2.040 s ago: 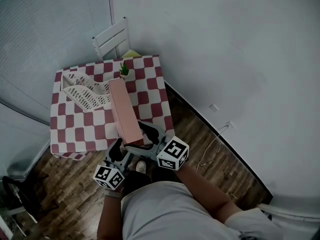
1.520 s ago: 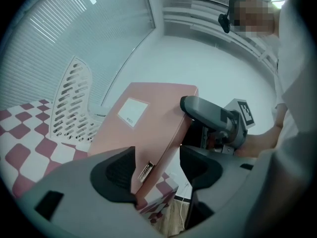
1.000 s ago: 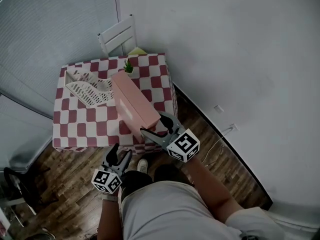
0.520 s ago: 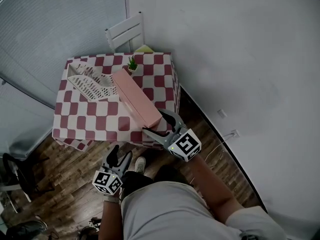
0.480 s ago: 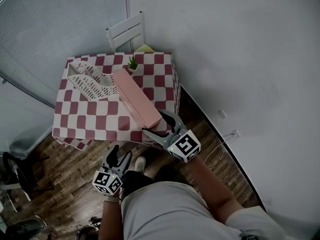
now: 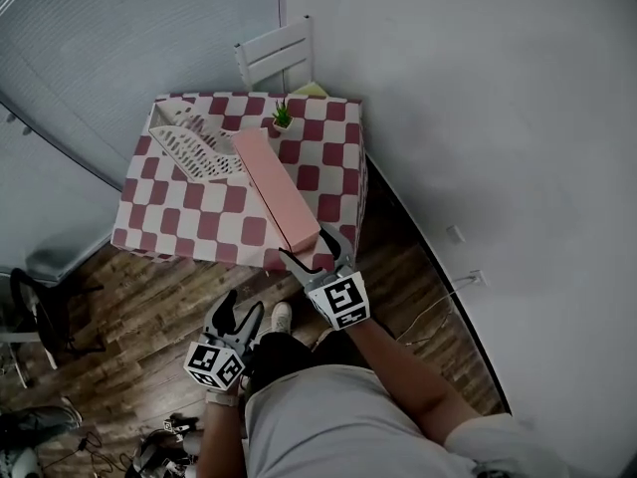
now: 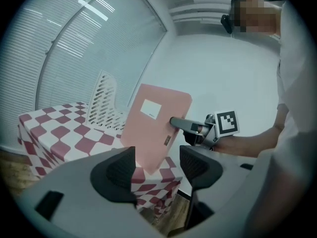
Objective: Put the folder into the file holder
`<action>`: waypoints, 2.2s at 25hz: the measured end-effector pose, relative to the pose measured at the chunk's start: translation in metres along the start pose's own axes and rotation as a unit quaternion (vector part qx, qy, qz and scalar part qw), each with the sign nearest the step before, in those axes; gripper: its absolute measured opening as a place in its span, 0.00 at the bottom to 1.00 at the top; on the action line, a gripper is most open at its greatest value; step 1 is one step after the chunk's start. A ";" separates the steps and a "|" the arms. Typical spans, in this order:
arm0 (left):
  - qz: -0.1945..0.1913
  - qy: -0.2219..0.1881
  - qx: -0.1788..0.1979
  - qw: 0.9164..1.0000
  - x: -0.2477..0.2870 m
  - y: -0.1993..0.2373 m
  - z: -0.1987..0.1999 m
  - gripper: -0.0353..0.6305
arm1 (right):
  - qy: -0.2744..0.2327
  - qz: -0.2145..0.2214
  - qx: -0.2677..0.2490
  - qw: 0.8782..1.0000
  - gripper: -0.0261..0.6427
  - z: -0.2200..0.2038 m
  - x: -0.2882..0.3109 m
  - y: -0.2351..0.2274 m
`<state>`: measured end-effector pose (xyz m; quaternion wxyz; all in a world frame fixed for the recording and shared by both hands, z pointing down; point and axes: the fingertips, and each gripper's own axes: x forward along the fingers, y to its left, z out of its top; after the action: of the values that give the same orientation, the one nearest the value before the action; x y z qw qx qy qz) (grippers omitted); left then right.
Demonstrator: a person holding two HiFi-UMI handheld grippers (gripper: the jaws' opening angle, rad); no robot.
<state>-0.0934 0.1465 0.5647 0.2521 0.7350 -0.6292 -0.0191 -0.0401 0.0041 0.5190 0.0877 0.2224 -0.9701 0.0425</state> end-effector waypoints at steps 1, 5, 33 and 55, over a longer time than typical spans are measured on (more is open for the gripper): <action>0.004 0.000 -0.001 1.000 -0.003 -0.002 -0.003 0.44 | 0.004 -0.006 0.000 1.000 0.54 -0.006 0.002 -0.001; 0.021 0.002 -0.004 1.000 -0.013 -0.007 -0.014 0.44 | 0.008 -0.018 0.012 1.000 0.54 -0.016 0.012 -0.002; 0.034 -0.026 0.034 0.999 0.043 -0.025 0.025 0.44 | -0.058 -0.002 0.028 0.998 0.45 0.058 -0.014 -0.106; 0.101 -0.066 0.029 0.992 0.150 0.036 0.144 0.44 | -0.075 0.143 0.012 0.987 0.45 0.190 0.085 -0.188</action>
<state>-0.1452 -0.0464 0.4967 0.1892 0.6721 -0.7155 -0.0239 -0.0616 -0.2234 0.3567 0.0054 0.0847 -0.9952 0.0496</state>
